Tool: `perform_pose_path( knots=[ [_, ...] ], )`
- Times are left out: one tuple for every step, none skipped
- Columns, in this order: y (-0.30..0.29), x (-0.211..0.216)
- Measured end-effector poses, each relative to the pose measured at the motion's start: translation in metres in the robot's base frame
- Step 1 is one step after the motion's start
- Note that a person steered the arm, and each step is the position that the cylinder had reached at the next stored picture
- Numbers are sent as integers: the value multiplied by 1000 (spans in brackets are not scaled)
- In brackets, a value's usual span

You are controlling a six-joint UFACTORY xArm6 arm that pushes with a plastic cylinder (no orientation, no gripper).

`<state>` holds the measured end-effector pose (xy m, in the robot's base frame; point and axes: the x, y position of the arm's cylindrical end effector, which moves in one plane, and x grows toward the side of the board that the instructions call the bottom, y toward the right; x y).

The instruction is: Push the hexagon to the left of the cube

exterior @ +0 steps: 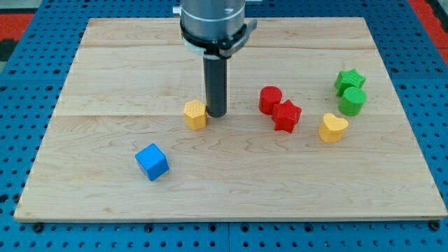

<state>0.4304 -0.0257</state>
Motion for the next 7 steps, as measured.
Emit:
perform_pose_path(
  knots=[
    [-105, -12],
    [-130, 6],
    [-106, -35],
    [-80, -18],
    [-117, 46],
    [-157, 72],
    [-121, 35]
  ],
)
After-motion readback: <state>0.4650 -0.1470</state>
